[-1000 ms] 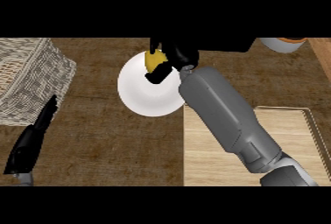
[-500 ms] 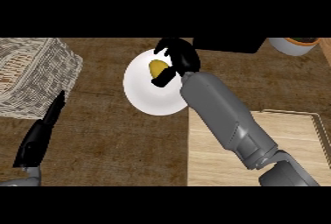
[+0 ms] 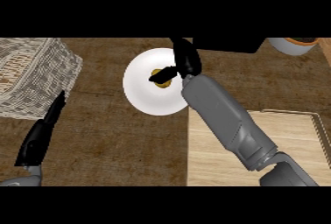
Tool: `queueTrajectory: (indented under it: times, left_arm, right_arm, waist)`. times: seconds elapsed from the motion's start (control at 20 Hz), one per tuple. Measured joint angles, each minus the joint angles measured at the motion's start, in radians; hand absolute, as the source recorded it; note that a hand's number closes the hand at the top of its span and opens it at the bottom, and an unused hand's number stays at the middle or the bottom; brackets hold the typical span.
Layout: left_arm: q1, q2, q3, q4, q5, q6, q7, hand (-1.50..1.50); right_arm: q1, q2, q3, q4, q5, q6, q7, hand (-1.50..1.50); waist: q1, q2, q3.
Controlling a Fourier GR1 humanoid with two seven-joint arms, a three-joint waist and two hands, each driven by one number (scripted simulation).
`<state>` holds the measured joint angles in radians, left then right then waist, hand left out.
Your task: Pick the lemon from the tray and place it in the plate
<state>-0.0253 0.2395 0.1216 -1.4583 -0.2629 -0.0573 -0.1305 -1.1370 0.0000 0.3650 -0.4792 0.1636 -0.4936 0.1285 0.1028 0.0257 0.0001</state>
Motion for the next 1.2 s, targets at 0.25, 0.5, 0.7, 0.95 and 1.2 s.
queueTrajectory:
  times: [0.25,0.5,0.7,0.95,1.2]
  left_arm:
    - [0.017,-0.003,0.011,-0.005,0.001,0.01,-0.003,0.0]
    - [0.052,0.006,0.036,-0.013,0.017,0.005,-0.011,0.0]
    - [0.052,0.012,0.047,-0.014,0.019,0.004,-0.005,0.0]
    - [0.065,0.01,0.051,-0.033,0.025,-0.005,0.001,0.0]
    - [0.073,-0.008,0.041,-0.035,0.007,0.011,0.0,0.0]
  right_arm:
    - [-0.002,0.0,-0.077,0.004,-0.085,-0.128,-0.064,-1.5]
    - [0.068,-0.028,-0.202,-0.031,-0.189,-0.112,-0.216,-1.5]
    - [0.12,-0.086,-0.298,-0.031,-0.264,-0.012,-0.359,-1.5]
    - [0.171,-0.173,-0.371,0.009,-0.305,0.127,-0.522,-1.5]
    - [0.184,-0.242,-0.408,0.08,-0.301,0.227,-0.623,-1.5]
  waist:
    - [-0.024,-0.006,0.0]
    - [-0.059,-0.013,0.001]
    - [-0.071,-0.014,0.001]
    - [-0.076,-0.016,0.001]
    - [-0.079,-0.017,0.001]
